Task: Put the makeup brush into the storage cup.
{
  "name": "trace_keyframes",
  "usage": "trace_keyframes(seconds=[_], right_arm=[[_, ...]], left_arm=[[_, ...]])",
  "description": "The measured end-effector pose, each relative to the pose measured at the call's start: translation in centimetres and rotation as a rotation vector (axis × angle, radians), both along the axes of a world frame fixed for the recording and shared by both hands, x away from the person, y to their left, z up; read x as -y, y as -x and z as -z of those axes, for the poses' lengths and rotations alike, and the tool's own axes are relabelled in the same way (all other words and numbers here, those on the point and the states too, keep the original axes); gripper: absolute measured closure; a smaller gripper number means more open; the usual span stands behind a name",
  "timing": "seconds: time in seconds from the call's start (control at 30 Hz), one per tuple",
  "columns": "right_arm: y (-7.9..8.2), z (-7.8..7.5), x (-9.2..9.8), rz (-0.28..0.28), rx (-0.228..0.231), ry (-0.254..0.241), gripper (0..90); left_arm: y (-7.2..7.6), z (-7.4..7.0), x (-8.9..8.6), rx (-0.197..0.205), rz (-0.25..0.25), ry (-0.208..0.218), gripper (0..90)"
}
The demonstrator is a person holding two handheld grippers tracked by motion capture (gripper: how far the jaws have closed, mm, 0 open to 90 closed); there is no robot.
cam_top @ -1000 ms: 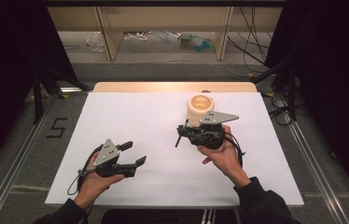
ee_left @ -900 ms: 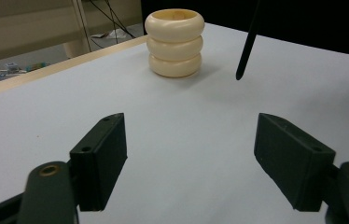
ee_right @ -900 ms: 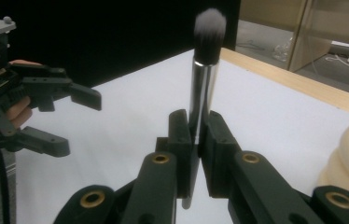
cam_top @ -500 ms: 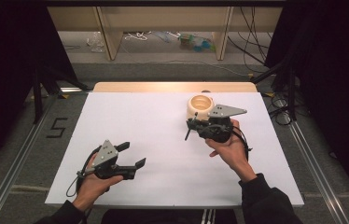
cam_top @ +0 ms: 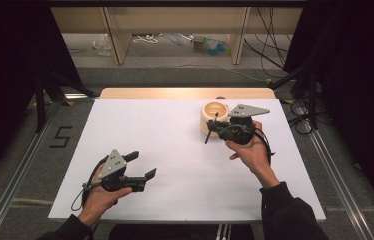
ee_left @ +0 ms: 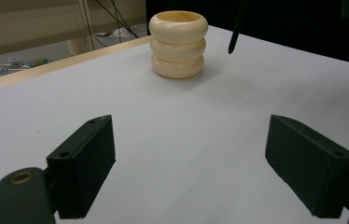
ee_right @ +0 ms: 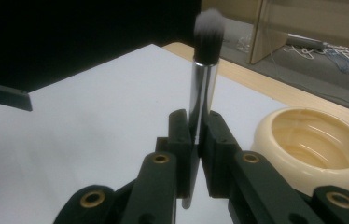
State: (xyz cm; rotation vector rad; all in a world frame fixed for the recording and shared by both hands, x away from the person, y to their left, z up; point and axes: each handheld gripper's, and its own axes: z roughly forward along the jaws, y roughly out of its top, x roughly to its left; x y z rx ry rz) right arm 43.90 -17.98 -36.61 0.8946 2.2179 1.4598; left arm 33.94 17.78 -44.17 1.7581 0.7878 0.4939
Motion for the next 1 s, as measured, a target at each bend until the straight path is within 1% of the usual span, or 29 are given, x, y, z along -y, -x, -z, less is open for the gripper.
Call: trace_keyframes(seconds=[0.07, 0.1, 0.13, 0.17, 0.2, 0.23, 0.27, 0.33, 0.4, 0.47, 0.5, 0.53, 0.63, 0.67, 0.7, 0.73, 0.8, 0.87, 0.9, 0.97, 1.0], right_arm=[[-0.4, -0.1, 0.2, 0.002, -0.006, -0.005, 83.7], [-0.5, -0.1, 0.3, 0.008, 0.0, -0.001, 83.7], [-0.6, -0.2, 0.4, 0.014, 0.0, 0.003, 83.7], [-0.8, -0.2, 0.5, 0.019, 0.002, 0.005, 83.7], [-0.9, -0.2, 0.4, 0.023, -0.003, -0.002, 83.7], [-0.9, -0.2, 0.5, 0.026, -0.004, 0.007, 83.7], [-1.0, -0.3, 0.5, 0.027, 0.001, 0.011, 83.7], [-1.1, -0.4, 0.5, 0.033, -0.01, 0.011, 83.8], [-1.4, -0.4, 0.6, 0.034, 0.004, 0.004, 83.8], [-1.5, -0.5, 0.7, 0.037, -0.008, -0.001, 83.8], [-1.6, -0.6, 0.8, 0.04, -0.004, 0.007, 83.8], [-1.8, -0.6, 0.9, 0.048, 0.003, -0.001, 83.8], [-2.0, -0.7, 1.2, 0.058, 0.001, 0.002, 83.8], [-2.0, -0.7, 1.2, 0.062, 0.001, 0.003, 83.8], [-2.1, -0.7, 1.3, 0.064, 0.001, -0.002, 83.8], [-2.1, -0.8, 1.3, 0.063, -0.002, -0.005, 83.8], [-2.3, -0.8, 1.5, 0.069, 0.004, -0.007, 83.7], [-2.4, -0.9, 1.6, 0.073, 0.002, -0.012, 83.8], [-2.6, -1.0, 1.7, 0.07, 0.007, -0.013, 83.7], [-2.6, -1.2, 1.8, 0.081, 0.002, -0.012, 83.7], [-2.7, -1.2, 1.9, 0.081, 0.008, -0.013, 83.7]], left_arm=[[0.0, 0.0, 0.0, 0.0, -0.001, 0.0, 16.0], [0.0, 0.0, 0.0, -0.001, -0.001, 0.001, 16.0], [0.0, -0.1, -0.1, 0.002, -0.001, -0.008, 16.0], [0.0, 0.0, 0.0, -0.005, -0.006, -0.003, 16.0], [0.0, 0.0, -0.1, -0.002, -0.003, -0.003, 16.0], [0.0, -0.1, -0.1, -0.001, -0.002, -0.011, 16.0], [0.0, 0.0, -0.1, -0.002, -0.002, -0.009, 16.0], [0.0, 0.0, 0.0, -0.001, -0.001, -0.011, 16.0], [0.0, 0.0, 0.0, -0.002, -0.001, -0.011, 16.0], [0.0, 0.0, 0.0, -0.005, 0.0, -0.009, 16.0], [0.0, 0.0, 0.0, -0.005, -0.001, -0.01, 16.0], [0.0, 0.0, 0.0, -0.003, 0.001, -0.013, 16.0], [0.0, 0.0, 0.0, -0.017, 0.004, 0.001, 16.0], [0.0, 0.0, 0.0, -0.017, 0.004, 0.001, 16.0], [0.0, -0.1, 0.0, -0.01, 0.008, -0.009, 16.0], [0.0, 0.0, 0.0, -0.018, 0.005, 0.0, 16.0], [0.0, -0.1, 0.0, -0.009, 0.007, -0.008, 16.0], [0.0, -0.1, 0.0, -0.015, 0.004, 0.0, 16.0], [0.0, -0.1, 0.0, -0.01, 0.005, -0.005, 16.0], [0.0, -0.1, -0.1, -0.008, 0.002, -0.003, 16.0], [0.0, -0.1, 0.0, -0.014, -0.002, 0.006, 16.0]])
